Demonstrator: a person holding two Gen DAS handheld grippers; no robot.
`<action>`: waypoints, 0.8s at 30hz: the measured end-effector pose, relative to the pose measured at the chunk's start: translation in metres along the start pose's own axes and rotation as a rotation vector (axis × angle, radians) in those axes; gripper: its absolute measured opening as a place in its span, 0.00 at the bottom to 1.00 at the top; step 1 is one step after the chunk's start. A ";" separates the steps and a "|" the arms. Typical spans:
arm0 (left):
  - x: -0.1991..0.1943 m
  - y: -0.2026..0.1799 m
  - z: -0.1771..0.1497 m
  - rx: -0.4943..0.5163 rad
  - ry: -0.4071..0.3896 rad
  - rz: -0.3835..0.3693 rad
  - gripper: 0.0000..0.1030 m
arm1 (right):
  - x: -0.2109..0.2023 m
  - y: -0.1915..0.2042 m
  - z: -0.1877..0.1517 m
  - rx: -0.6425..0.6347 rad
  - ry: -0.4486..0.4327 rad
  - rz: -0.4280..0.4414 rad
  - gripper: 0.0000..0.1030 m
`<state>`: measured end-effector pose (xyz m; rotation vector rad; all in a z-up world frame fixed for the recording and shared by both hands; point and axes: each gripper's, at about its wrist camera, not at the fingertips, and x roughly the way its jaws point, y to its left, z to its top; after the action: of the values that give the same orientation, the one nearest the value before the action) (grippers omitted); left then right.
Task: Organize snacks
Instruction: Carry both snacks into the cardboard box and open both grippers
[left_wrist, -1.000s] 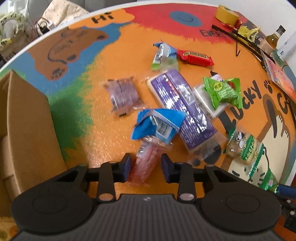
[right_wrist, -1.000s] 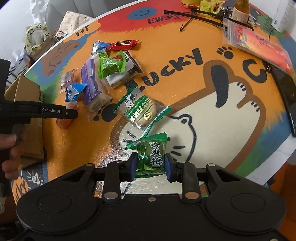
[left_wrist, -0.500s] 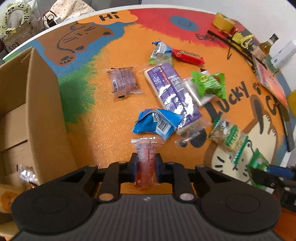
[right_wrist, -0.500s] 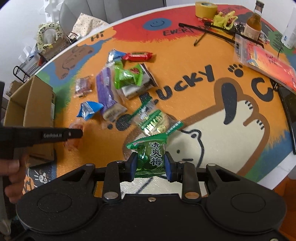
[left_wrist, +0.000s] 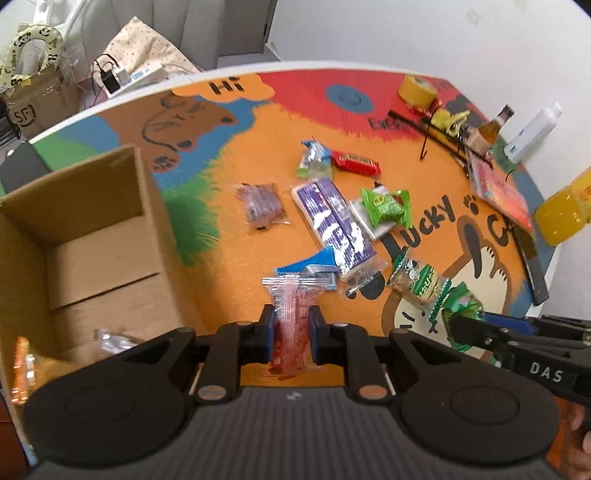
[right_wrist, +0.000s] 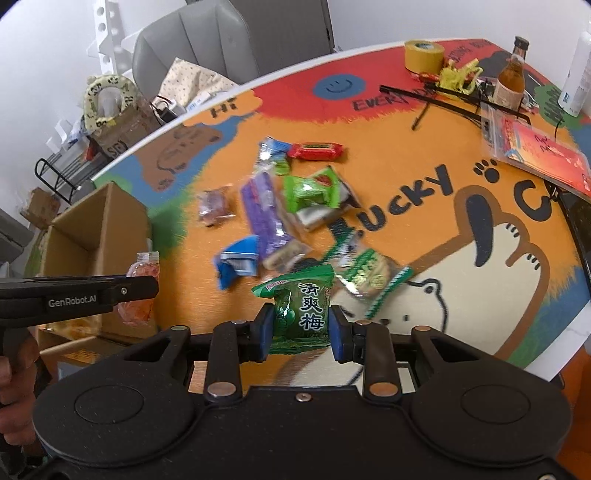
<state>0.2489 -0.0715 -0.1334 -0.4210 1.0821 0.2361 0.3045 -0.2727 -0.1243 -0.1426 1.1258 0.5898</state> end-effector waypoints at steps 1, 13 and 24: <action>-0.005 0.004 -0.001 -0.003 -0.007 -0.001 0.17 | -0.001 0.006 -0.001 -0.001 -0.006 -0.002 0.28; -0.062 0.054 -0.019 -0.017 -0.062 -0.017 0.17 | -0.021 0.066 -0.011 0.002 -0.064 -0.007 0.28; -0.093 0.101 -0.028 -0.036 -0.097 -0.040 0.17 | -0.029 0.114 -0.011 -0.003 -0.119 -0.001 0.28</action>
<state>0.1453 0.0084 -0.0832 -0.4582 0.9746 0.2385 0.2282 -0.1919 -0.0828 -0.1089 1.0095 0.5917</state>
